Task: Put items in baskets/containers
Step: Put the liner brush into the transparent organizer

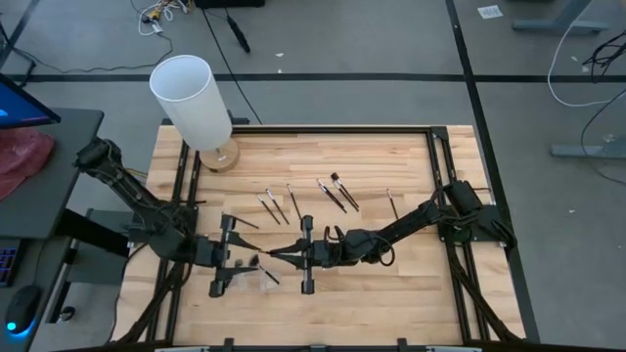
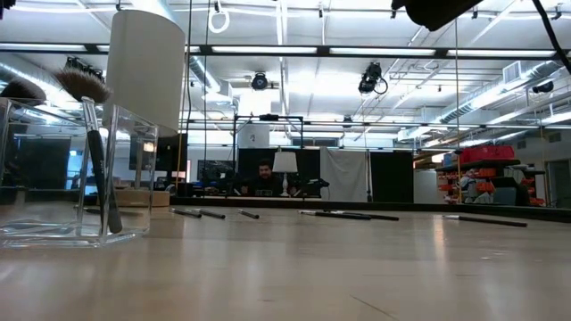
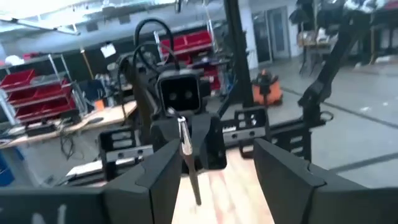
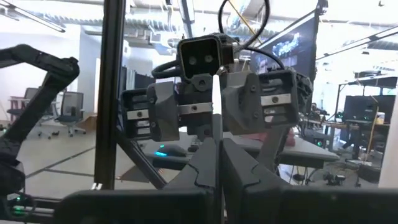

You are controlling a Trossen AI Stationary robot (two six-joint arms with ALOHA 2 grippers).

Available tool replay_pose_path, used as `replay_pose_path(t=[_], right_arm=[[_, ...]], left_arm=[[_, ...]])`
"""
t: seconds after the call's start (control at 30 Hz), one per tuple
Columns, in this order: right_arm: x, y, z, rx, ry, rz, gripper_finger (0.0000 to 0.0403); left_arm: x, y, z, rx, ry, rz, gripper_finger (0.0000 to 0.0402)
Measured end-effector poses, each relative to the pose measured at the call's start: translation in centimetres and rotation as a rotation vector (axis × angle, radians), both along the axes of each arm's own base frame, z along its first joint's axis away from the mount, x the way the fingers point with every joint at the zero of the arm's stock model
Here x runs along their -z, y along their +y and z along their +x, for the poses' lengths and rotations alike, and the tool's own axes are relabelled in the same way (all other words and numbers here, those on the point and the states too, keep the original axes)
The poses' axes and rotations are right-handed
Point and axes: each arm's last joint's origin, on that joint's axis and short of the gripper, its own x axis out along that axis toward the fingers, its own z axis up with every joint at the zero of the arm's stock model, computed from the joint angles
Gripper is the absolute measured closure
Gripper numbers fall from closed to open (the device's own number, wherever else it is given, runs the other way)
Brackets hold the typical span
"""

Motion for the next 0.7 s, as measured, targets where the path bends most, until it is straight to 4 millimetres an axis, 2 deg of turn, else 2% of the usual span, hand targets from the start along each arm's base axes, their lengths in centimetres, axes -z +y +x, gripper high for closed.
replay_pose_path(t=[0.43,0.53,0.7], right_arm=[[0.0,0.0,0.0,-0.002,0.002,0.003,0.0397],[0.0,0.0,0.0,-0.003,0.006,0.005,0.0397],[0.2,0.0,0.1,-0.007,0.02,0.012,0.0397]], left_arm=[[0.9,-0.2,2.1,-0.029,-0.033,-0.017,0.021],[1.1,-0.3,2.2,-0.029,-0.026,-0.011,0.0235],[1.0,-0.2,2.1,-0.031,-0.031,0.003,0.0306]])
